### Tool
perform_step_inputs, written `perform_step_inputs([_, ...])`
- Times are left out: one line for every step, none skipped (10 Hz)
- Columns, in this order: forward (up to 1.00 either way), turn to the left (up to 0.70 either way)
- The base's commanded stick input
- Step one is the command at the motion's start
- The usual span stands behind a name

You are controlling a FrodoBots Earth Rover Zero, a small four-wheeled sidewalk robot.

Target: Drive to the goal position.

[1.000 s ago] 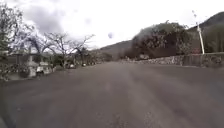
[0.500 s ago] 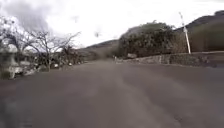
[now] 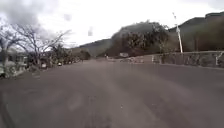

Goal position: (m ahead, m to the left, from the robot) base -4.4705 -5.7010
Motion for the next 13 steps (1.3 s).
perform_step_inputs([0.00,-0.45])
perform_step_inputs([0.00,-0.45])
perform_step_inputs([0.00,-0.45])
perform_step_inputs([0.00,-0.45])
perform_step_inputs([0.00,-0.45])
perform_step_inputs([0.00,-0.45])
perform_step_inputs([0.00,-0.45])
perform_step_inputs([0.00,-0.45])
perform_step_inputs([0.00,-0.45])
perform_step_inputs([0.00,-0.45])
perform_step_inputs([0.00,-0.45])
perform_step_inputs([0.00,-0.45])
perform_step_inputs([0.00,-0.45])
